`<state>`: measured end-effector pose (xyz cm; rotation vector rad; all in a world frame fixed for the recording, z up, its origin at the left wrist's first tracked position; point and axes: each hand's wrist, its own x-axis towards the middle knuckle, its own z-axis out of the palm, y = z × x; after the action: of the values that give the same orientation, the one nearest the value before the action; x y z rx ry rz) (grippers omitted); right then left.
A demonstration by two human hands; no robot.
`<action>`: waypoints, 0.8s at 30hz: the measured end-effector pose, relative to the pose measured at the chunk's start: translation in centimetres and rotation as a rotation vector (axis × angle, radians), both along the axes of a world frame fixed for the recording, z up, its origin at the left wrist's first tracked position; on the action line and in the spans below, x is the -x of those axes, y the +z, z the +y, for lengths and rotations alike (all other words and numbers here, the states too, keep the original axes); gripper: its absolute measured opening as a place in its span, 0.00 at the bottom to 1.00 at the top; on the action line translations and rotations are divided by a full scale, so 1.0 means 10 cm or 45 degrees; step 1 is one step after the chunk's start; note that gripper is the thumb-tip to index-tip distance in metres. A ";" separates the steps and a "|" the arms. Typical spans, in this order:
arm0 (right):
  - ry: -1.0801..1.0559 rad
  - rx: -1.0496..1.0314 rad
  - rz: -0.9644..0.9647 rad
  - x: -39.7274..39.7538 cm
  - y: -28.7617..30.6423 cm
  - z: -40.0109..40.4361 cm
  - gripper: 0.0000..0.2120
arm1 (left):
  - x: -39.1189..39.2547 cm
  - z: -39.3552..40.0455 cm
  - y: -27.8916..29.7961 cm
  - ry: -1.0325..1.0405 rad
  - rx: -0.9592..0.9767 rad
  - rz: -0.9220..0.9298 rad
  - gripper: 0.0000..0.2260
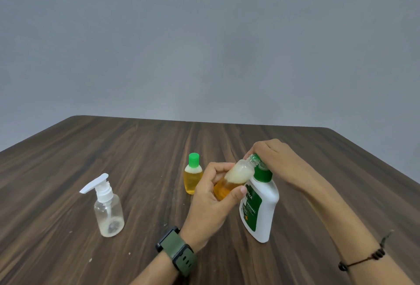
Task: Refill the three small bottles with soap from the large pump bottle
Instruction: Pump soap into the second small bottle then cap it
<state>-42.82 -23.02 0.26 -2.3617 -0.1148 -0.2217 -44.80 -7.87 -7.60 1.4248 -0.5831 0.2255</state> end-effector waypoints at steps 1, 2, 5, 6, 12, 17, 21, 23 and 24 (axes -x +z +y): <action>0.000 0.009 0.000 0.00 0.02 0.01 0.20 | 0.00 0.01 0.00 -0.003 0.009 -0.003 0.16; 0.001 0.017 0.004 0.00 0.03 0.01 0.20 | -0.01 0.01 0.00 -0.002 0.015 -0.007 0.16; -0.015 -0.016 0.037 0.00 0.08 0.02 0.19 | 0.00 0.01 0.01 0.003 0.026 -0.004 0.16; -0.027 -0.024 0.035 0.00 0.08 0.03 0.18 | 0.00 0.01 0.01 0.005 0.030 -0.002 0.16; -0.043 -0.019 0.001 0.00 -0.05 0.01 0.19 | 0.01 0.00 -0.01 -0.011 -0.012 0.020 0.16; -0.007 -0.002 0.018 -0.01 0.02 0.00 0.20 | 0.00 0.00 0.01 -0.010 0.003 0.010 0.16; -0.011 -0.002 0.051 -0.02 0.11 0.02 0.17 | 0.01 0.00 0.02 -0.003 0.022 0.015 0.17; -0.022 0.020 0.034 -0.01 0.09 0.03 0.18 | 0.02 0.00 0.02 0.004 0.016 0.019 0.16; -0.028 0.027 0.024 0.00 0.08 0.03 0.18 | 0.02 -0.01 0.02 0.008 0.007 0.017 0.16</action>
<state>-42.78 -22.72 1.01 -2.3866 -0.0824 -0.2095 -44.96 -7.94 -7.45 1.4220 -0.5670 0.2221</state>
